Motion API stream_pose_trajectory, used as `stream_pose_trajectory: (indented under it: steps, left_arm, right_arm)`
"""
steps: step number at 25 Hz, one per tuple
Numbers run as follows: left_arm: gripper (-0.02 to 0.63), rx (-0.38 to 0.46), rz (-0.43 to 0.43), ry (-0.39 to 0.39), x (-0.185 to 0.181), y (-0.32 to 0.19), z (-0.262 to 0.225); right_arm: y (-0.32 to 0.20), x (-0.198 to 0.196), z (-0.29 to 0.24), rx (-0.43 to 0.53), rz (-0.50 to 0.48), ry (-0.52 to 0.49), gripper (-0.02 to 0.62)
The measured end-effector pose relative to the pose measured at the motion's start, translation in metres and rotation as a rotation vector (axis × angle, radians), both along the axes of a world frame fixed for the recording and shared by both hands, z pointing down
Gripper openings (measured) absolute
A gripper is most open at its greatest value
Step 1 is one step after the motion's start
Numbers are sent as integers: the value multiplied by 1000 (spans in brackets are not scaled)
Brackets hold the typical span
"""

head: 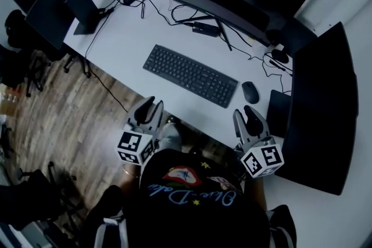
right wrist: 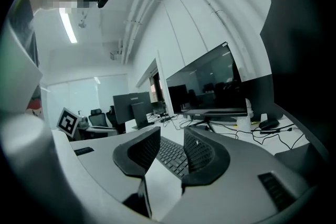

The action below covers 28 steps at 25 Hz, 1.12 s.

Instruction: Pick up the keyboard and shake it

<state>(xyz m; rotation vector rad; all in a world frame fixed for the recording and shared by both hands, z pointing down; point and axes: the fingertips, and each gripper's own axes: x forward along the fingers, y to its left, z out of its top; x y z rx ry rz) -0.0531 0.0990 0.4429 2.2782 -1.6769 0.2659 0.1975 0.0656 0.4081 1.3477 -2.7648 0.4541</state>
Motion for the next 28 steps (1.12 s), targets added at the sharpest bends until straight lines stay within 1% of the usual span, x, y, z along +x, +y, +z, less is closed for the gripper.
stream_pose_trajectory:
  steps: [4, 12, 21, 24, 28]
  left_arm:
    - [80, 25, 29, -20, -20, -34, 5]
    - [81, -24, 44, -13, -66, -97, 29]
    - [84, -130, 66, -16, -113, -139, 72]
    - [88, -191, 71, -7, -123, -147, 91]
    - [103, -244, 88, -12, -138, -160, 115]
  right_arm:
    - [-28, -12, 4, -31, 40, -27, 127]
    - [-78, -39, 9, -66, 107, -22, 133]
    - [-106, -56, 16, -132, 182, -5, 138]
    - [-113, -56, 20, -157, 211, 17, 138]
    - [-121, -65, 22, -179, 233, 23, 139]
